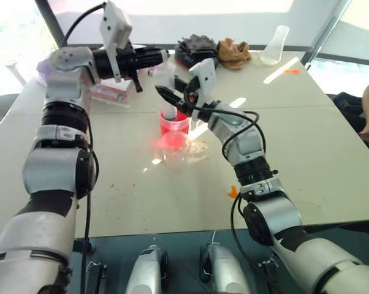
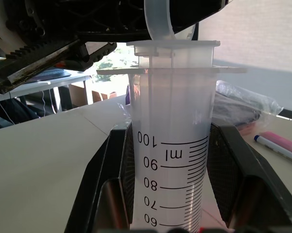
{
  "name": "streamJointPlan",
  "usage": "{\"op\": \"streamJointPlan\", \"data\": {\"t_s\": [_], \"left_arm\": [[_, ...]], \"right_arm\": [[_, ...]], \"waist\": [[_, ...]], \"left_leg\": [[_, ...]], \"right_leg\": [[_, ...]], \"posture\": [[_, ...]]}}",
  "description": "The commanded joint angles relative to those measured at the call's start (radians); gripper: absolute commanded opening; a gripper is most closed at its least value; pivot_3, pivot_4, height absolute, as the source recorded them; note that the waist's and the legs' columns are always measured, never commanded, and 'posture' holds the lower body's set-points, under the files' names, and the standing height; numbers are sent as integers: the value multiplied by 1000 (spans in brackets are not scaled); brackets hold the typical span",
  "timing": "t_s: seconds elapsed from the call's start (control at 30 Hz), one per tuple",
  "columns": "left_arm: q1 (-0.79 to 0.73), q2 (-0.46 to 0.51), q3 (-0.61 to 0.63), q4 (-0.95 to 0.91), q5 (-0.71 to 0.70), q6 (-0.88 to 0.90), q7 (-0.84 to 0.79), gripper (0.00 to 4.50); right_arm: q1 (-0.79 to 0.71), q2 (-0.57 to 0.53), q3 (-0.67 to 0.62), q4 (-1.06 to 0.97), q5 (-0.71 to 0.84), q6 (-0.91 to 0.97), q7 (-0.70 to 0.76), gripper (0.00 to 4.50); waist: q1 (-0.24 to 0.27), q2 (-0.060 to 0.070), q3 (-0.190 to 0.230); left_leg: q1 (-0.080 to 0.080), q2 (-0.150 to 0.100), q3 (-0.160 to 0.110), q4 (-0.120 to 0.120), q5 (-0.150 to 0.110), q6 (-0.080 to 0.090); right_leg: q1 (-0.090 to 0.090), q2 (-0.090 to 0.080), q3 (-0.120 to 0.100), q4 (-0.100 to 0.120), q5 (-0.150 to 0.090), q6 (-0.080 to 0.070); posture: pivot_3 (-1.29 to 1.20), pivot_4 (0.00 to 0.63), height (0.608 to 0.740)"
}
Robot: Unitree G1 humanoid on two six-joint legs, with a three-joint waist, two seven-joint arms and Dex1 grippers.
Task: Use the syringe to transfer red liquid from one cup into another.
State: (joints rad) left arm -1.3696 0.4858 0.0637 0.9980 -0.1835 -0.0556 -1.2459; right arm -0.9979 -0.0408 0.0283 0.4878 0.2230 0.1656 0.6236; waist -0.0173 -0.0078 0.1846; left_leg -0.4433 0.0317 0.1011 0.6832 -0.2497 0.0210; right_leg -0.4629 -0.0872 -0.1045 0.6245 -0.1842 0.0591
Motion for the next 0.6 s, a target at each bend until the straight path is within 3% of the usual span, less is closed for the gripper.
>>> {"op": "streamJointPlan", "data": {"t_s": [0.03,0.27,0.6], "left_arm": [[-58,-26,30,-9,-15,-34,66,27],[-140,-35,76,68,-20,-99,181,27],[-168,-34,69,107,5,-139,206,27]], "right_arm": [[-18,19,17,-37,0,-28,6,1511],[4,30,25,-50,-11,-33,3,1511],[75,71,47,-31,-24,-78,-9,1511]], "waist": [[1,0,0],[-1,0,0],[-2,0,0]], "left_leg": [[0,0,0,0,0,0],[0,0,0,0,0,0],[1,-1,0,0,0,0]], "right_leg": [[0,0,0,0,0,0],[0,0,0,1,0,0],[0,0,0,2,0,0]], "posture": [[0,150,740],[0,150,740],[0,150,740]]}}
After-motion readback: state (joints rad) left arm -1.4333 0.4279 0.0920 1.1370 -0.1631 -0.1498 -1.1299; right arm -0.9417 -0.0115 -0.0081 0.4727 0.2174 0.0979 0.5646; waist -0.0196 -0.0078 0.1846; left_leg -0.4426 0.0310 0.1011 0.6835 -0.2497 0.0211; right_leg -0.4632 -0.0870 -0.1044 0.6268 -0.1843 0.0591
